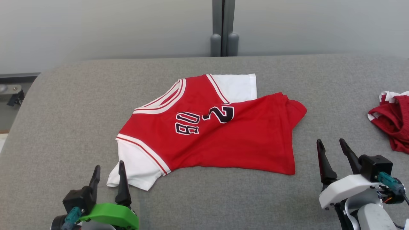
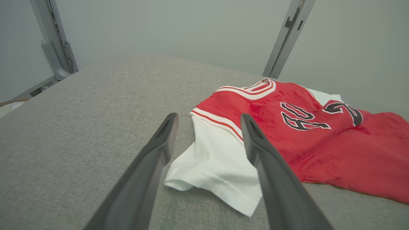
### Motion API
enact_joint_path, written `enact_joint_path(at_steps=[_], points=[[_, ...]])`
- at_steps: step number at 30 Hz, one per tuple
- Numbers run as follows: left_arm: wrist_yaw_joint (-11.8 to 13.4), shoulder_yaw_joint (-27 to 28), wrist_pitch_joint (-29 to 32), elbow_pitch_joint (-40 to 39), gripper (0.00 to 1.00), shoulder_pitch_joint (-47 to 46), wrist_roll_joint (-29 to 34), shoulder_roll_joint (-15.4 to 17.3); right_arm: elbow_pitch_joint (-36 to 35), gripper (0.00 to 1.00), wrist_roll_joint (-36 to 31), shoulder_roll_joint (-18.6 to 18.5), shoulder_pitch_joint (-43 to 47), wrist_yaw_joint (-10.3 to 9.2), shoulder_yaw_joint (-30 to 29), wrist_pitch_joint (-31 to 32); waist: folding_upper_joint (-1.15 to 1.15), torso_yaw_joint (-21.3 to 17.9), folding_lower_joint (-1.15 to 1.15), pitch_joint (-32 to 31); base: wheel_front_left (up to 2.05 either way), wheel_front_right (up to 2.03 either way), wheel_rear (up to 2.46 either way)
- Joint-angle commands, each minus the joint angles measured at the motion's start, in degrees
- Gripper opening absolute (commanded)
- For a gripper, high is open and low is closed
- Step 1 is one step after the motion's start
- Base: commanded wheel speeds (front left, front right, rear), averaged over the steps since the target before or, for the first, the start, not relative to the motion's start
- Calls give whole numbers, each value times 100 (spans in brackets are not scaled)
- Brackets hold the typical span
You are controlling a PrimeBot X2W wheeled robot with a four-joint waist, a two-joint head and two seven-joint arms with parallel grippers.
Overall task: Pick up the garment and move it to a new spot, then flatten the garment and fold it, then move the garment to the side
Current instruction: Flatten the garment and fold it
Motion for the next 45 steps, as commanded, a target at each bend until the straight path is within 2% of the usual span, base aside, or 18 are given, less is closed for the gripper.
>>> enact_joint_path(at_steps=[1, 7, 19, 34, 45], points=[[-69, -67, -17, 25, 100, 53, 37, 13, 42, 100, 24, -20, 97, -8, 20, -56, 0, -12, 0, -200, 0, 0, 0], [-209, -352, -17, 102, 100, 58, -7, 15, 164, 100, 27, -21, 179, -9, 168, -206, 0, -77, 0, -366, 0, 0, 0], [2, -522, -17, -34, 100, 341, -271, 15, 560, 100, 271, -20, 240, -8, 695, -405, 0, -144, 0, -465, 0, 0, 0], [98, -518, -17, -108, 100, 298, -360, 14, 775, 100, -81, -20, 82, -8, 636, -451, 0, -52, 0, -362, 0, 0, 0], [158, -515, -17, -110, 100, 125, -419, 14, 1951, 100, -496, -19, -431, -8, 594, -107, 0, 240, 0, -64, 0, 0, 0]])
